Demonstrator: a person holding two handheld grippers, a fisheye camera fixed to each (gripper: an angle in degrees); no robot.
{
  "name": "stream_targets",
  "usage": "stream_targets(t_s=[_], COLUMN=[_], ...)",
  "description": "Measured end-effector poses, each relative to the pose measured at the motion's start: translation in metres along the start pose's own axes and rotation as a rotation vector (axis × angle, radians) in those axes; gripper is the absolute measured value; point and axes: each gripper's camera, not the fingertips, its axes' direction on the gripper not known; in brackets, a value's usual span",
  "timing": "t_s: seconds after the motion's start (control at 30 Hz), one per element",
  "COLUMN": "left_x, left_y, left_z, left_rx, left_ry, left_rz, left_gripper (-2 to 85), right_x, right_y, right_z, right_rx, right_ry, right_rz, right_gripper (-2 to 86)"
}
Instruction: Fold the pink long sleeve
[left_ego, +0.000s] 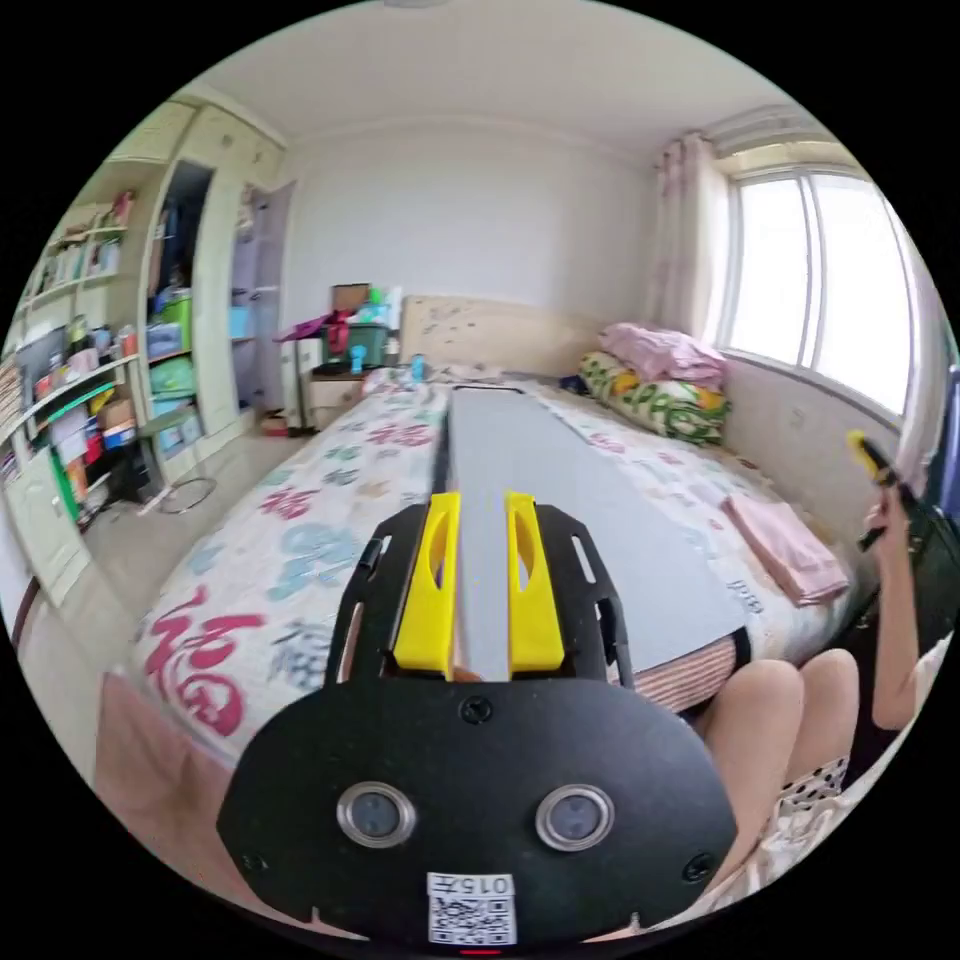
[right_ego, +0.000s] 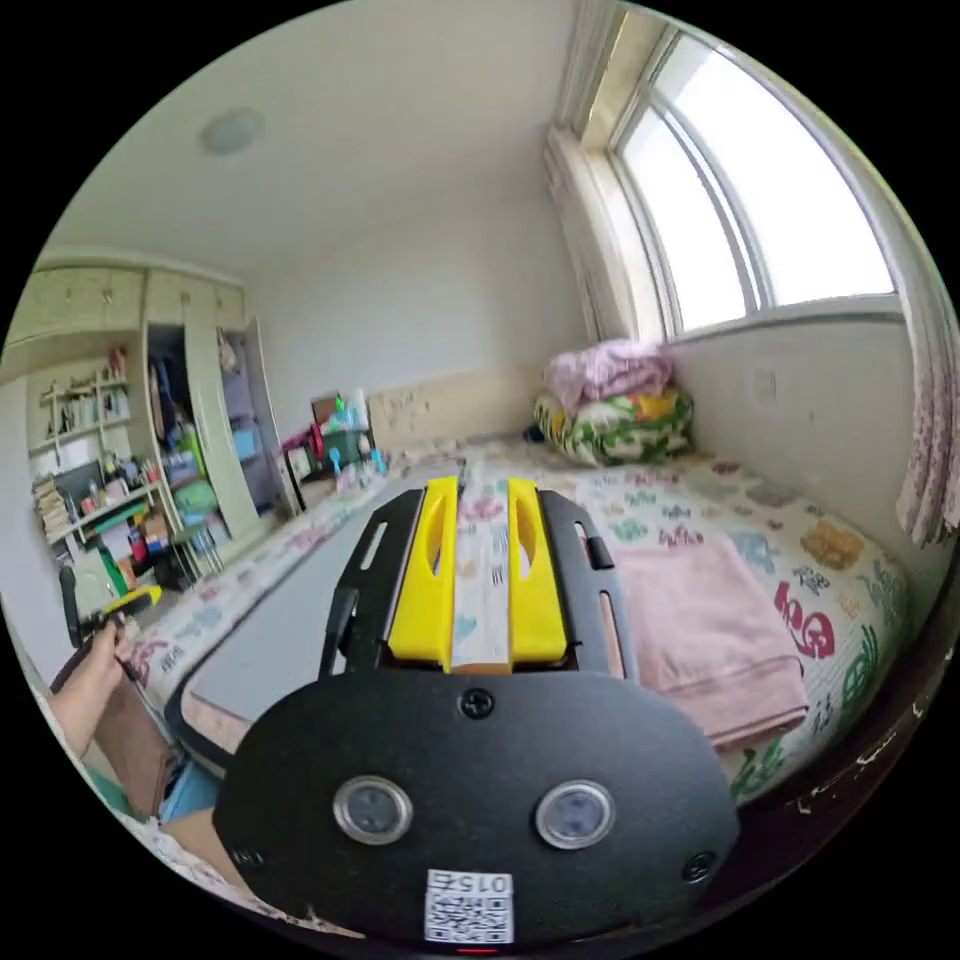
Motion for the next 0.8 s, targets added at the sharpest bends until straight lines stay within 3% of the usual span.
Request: stream_targets(t_s=[0.13, 0.3, 0.37, 0.6, 0.7, 0.8], left_x=[0.128, 0.323, 0.37, 0.456, 0.463, 0.468], left_y=[-0.025, -0.018, -0.003, 0.071, 0.114, 0.137], left_z=[0.13, 0.316, 0.367, 0.471, 0.503, 0.52], left_rx=[-0.053, -0.337, -0.385, -0.431, -0.389, -0.39], left_ry=[0.369, 0.862, 0.938, 1.108, 1.086, 1.063], left_rz=[0.038, 0.175, 0.133, -0.163, -0.362, -0.374], left_gripper=[8.3, 11.0, 11.4, 11.8, 12.2, 13.4], right_x=[0.017, -0.027, -0.048, -0.1, -0.117, -0.115], right_y=[0.011, -0.007, -0.006, -0.072, -0.107, -0.146], right_z=[0.137, 0.198, 0.216, 0.164, 0.117, 0.012], right_rx=[-0.337, -0.642, -0.724, -0.698, -0.63, -0.429], right_ry=[0.097, 0.133, 0.234, 0.245, 0.127, -0.071], right_rz=[0.02, -0.125, -0.195, -0.198, -0.125, 0.045], right_gripper=[10.6, 13.5, 13.4, 5.2, 4.3, 3.5])
